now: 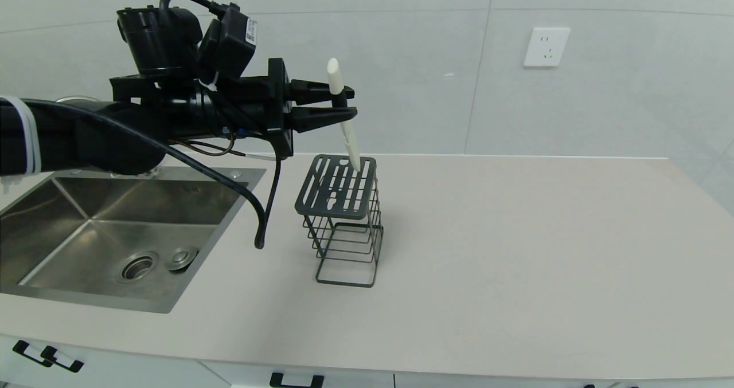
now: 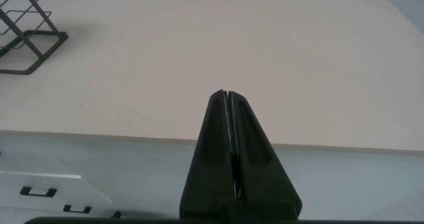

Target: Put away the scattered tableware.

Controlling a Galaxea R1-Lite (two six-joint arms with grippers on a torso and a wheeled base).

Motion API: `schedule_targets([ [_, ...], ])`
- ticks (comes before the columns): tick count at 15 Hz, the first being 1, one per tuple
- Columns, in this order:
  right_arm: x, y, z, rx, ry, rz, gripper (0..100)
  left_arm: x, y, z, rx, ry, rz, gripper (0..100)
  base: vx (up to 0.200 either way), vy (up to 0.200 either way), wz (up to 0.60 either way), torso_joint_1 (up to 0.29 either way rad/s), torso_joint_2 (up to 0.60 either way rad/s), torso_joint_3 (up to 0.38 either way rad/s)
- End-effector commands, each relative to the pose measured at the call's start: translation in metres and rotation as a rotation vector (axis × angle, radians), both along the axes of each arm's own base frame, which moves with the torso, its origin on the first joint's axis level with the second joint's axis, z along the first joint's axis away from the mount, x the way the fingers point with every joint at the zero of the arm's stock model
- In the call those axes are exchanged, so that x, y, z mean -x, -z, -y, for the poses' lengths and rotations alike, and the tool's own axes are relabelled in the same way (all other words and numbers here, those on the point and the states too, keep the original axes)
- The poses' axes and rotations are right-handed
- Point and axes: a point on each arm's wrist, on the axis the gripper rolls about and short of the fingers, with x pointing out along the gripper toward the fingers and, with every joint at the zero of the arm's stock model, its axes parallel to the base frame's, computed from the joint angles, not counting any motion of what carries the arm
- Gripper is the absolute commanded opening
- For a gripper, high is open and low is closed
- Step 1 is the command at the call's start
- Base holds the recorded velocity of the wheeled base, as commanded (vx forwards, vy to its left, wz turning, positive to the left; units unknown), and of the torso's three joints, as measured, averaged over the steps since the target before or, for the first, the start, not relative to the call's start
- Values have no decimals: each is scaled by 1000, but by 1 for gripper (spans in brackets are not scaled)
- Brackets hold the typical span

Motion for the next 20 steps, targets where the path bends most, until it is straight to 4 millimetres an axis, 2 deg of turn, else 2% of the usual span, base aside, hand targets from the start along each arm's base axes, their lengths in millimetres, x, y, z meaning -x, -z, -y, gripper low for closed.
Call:
schedule_targets([
  [1, 0, 0, 0, 0, 0, -1, 0, -5, 6, 4, 0, 14, -2, 0, 0, 0, 0, 0, 0, 0],
  [8, 0, 0, 0, 0, 0, -1, 0, -8, 10, 9, 3, 31, 2, 0, 0, 0, 0, 0, 0, 0],
  [12, 0, 0, 0, 0, 0, -1, 0, -7, 1, 8, 11, 28, 34, 0, 0, 0, 0, 0, 0, 0],
  [20, 0, 0, 0, 0, -2, -1, 0, -10, 9, 9, 4, 28, 11, 0, 0, 0, 0, 0, 0, 0],
])
